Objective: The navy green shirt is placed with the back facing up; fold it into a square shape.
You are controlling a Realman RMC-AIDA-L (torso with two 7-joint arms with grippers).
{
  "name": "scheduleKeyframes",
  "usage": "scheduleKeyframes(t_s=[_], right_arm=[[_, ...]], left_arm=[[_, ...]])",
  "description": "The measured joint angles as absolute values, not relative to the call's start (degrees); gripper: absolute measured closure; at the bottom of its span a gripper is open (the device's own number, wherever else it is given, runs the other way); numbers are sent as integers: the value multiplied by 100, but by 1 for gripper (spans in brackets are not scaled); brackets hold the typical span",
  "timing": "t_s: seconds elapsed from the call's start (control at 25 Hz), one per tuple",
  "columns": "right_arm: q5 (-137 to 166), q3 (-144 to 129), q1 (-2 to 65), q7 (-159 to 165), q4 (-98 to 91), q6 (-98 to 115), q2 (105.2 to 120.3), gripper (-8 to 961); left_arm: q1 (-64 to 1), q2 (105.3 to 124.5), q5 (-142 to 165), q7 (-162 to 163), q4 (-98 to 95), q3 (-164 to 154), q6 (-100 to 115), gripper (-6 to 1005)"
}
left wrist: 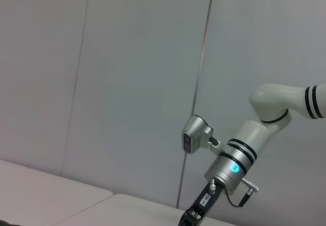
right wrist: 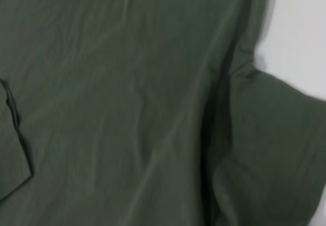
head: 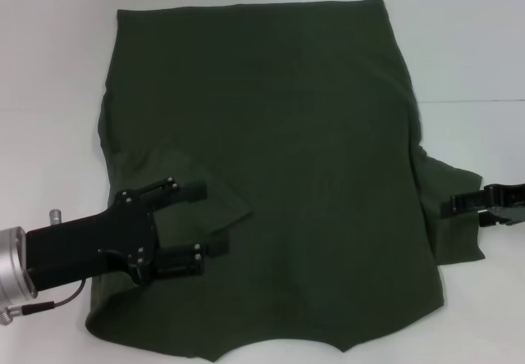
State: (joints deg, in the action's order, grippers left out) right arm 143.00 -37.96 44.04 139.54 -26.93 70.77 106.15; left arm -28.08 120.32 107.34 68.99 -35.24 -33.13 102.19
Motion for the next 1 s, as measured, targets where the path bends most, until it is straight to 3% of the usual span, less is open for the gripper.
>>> scheduleKeyframes(t_s=[0.4, 1.0], right_arm=[[14300, -3902, 4507, 13908, -2586, 6812, 10712, 48], [14299, -3963, 4489, 13966, -2583, 6802, 10706, 366]], left_arm=[[-2804, 12032, 10703, 6895, -3524, -3313, 10222, 119], [-2830, 12032, 10701, 6890, -3524, -3313, 10222, 118]])
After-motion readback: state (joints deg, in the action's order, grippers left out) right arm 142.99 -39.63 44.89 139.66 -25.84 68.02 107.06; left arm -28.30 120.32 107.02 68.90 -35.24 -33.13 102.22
